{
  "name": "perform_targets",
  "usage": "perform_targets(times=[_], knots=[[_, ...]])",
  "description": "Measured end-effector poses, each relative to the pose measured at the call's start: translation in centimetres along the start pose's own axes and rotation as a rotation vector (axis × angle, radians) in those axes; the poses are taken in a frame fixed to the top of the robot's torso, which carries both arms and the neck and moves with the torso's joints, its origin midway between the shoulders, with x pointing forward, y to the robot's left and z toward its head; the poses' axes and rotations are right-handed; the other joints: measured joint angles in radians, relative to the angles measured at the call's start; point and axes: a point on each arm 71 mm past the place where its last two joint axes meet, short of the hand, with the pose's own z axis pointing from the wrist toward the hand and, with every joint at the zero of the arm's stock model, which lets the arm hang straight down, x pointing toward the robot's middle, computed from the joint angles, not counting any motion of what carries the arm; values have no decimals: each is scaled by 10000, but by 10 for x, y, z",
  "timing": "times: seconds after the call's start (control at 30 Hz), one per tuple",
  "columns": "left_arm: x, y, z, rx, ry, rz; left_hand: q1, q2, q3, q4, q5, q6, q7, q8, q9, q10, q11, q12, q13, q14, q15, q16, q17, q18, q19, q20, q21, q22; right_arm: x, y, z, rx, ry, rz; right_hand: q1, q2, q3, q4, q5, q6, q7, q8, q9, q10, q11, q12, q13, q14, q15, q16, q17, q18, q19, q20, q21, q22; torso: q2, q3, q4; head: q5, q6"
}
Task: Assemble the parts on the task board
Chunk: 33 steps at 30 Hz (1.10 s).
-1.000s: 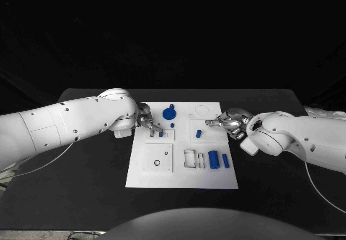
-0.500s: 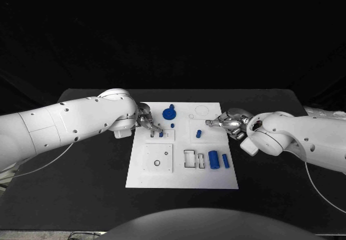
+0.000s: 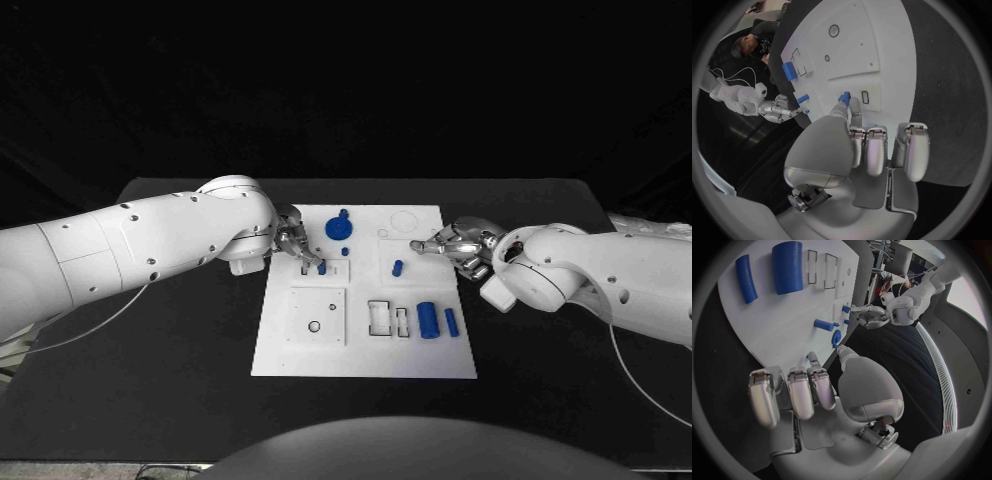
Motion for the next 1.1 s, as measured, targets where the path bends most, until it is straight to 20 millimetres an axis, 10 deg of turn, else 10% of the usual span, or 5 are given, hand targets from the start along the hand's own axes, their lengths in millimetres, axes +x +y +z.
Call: perform_targets(times=[1.1], knots=[[0, 1, 0, 17, 89, 46, -177, -93, -74, 124, 0, -1, 1, -40, 0, 0, 1, -13, -59, 0, 0, 0, -3, -1, 0, 0, 0, 0, 0, 0, 0, 0, -10, -2, 0, 0, 0, 0, 0, 0, 0, 0, -3, 0, 0, 0, -2, 0, 0, 0, -2, 0, 0, 0, 0, -4, 1, 5, 5, -27, 35]])
